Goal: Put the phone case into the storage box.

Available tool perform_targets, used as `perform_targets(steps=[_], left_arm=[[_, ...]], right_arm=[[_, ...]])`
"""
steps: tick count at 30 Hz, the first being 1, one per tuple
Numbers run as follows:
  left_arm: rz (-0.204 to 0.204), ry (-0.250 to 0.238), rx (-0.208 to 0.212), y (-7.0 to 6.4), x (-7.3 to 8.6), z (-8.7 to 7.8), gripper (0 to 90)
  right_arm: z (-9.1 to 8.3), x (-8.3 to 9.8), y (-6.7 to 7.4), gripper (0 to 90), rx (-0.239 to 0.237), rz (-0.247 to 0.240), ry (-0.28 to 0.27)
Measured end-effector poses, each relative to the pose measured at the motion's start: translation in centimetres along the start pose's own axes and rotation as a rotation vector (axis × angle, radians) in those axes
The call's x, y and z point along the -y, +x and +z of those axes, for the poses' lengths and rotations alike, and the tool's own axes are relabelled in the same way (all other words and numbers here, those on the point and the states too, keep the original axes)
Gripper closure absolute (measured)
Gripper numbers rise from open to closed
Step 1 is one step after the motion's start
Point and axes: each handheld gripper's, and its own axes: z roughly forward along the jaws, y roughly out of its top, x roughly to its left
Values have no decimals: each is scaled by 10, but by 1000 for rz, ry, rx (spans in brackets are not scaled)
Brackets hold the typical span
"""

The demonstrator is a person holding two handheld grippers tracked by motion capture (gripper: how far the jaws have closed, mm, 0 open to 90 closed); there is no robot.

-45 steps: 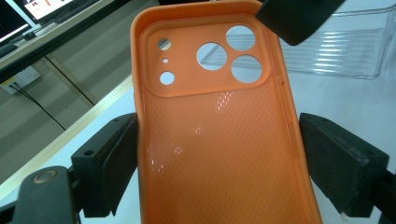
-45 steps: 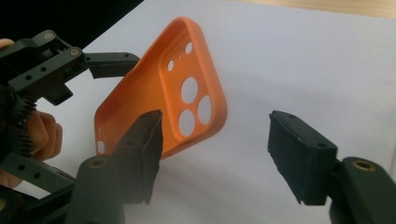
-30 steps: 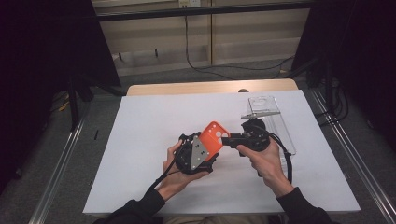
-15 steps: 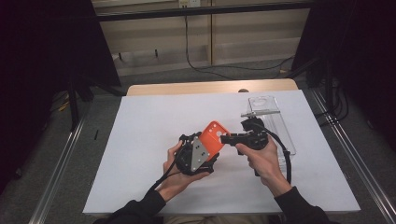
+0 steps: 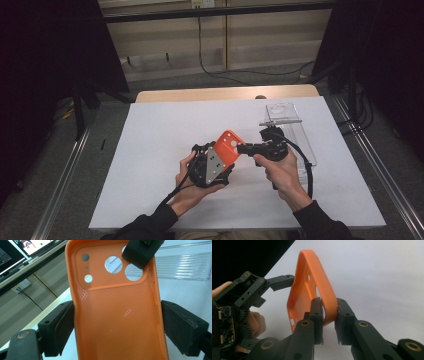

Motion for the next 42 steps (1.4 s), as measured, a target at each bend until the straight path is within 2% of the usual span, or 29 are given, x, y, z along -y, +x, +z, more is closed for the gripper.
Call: perform_targets(steps=[10, 12, 14, 23, 30, 34, 37, 42], left_arm=[[3, -17, -22, 1, 1, 2, 130], [-10, -16, -16, 2, 1, 3, 127], [-31, -17, 17, 4, 2, 4, 131], [-38, -32, 26, 6, 3, 4, 135], [-50, -39, 21, 9, 5, 5, 83], [-112, -29, 72, 15, 7, 6, 67], [-198, -44, 122, 23, 11, 7, 66], [-246, -38, 100, 34, 15, 4, 33]], right_arm=[[-3, -1, 2, 803, -24, -10, -36], [-3, -1, 2, 803, -26, -16, -42], [-3, -1, 2, 807, -26, -30, -45], [-5, -1, 4, 807, -21, -76, -68], [-7, -2, 3, 807, -13, -91, -88], [-9, -3, 1, 806, 0, -95, -95], [-10, -3, 1, 807, 23, -106, -99], [-11, -3, -2, 807, 41, -117, -103]])
